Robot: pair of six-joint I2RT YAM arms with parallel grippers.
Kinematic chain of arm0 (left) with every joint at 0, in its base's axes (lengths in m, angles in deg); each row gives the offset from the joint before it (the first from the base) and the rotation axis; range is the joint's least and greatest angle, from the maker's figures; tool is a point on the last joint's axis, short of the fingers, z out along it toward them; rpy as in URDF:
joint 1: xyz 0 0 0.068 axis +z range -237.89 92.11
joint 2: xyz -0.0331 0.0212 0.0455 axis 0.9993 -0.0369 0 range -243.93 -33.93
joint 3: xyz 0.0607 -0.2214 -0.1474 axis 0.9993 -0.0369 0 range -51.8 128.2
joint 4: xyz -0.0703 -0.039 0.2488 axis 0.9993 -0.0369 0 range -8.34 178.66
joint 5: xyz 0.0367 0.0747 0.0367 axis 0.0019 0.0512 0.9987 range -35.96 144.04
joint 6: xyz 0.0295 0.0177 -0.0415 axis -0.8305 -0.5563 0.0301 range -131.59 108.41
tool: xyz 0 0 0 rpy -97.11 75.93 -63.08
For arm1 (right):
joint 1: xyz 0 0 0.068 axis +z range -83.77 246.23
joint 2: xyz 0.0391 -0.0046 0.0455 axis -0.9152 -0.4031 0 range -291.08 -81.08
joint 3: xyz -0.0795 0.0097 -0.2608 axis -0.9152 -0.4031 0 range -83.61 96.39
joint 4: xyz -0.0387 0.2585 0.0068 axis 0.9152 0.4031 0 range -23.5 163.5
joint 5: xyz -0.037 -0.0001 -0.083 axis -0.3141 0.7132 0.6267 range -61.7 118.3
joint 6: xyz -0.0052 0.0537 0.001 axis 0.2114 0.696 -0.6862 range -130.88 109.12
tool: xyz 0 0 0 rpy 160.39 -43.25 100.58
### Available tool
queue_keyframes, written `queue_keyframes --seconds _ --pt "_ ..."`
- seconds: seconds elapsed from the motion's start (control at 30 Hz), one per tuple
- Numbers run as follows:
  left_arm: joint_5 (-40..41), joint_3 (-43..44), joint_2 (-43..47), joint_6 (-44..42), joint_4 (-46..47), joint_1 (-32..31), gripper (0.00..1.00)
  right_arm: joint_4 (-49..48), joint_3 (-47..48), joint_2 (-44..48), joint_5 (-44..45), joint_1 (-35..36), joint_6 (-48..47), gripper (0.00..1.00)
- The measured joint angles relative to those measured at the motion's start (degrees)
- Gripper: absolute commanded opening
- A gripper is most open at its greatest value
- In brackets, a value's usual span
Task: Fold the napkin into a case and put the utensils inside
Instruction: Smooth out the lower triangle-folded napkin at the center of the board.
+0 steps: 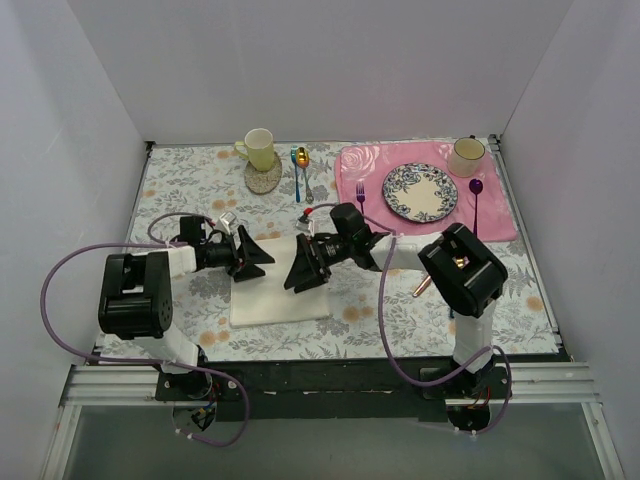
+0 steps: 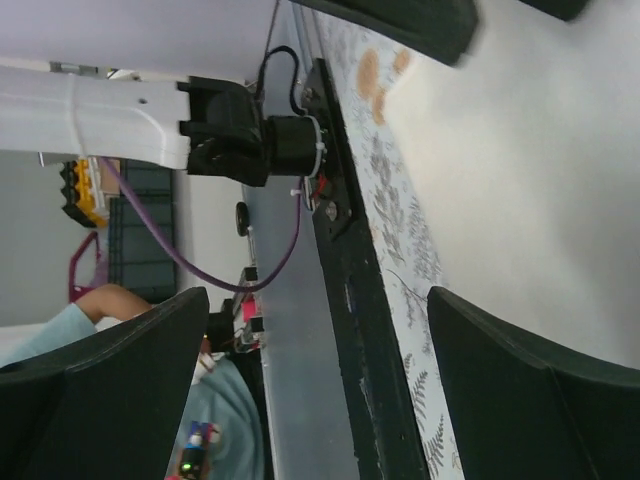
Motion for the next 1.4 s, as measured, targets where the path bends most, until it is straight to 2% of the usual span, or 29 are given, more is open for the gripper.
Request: queue_keyframes --seconds 0.23,0.5,0.77,0.93,1.13,1.4 --pt "1.97 -0.76 -5.16 1.40 -0.07 0.07 0.72 -1.62 -4.26 -10.25 -1.84 -1.27 5.20 0.99" --pt "-2.67 1.77 -10.58 2.23 -1.99 2.75 0.72 -4.70 -4.39 -11.50 -5.07 -3.15 4.94 0.99" --pt "-3.98 2.36 -11.32 1.01 -2.14 3.39 0.73 7.04 -2.19 -6.12 -5.53 -2.47 -2.78 0.99" --pt "-3.56 1.18 -10.23 0.68 -1.22 3.45 0.73 5.14 -0.42 -3.48 -7.61 1.14 -0.94 0.99" --pt "-3.67 0.76 -10.10 0.92 -0.31 3.54 0.74 3.17 -4.20 -9.62 -9.81 2.43 2.64 0.99" --pt "-3.54 0.52 -10.10 1.44 0.17 3.65 0.73 8.24 -2.54 -12.07 -15.10 0.72 -6.03 0.99"
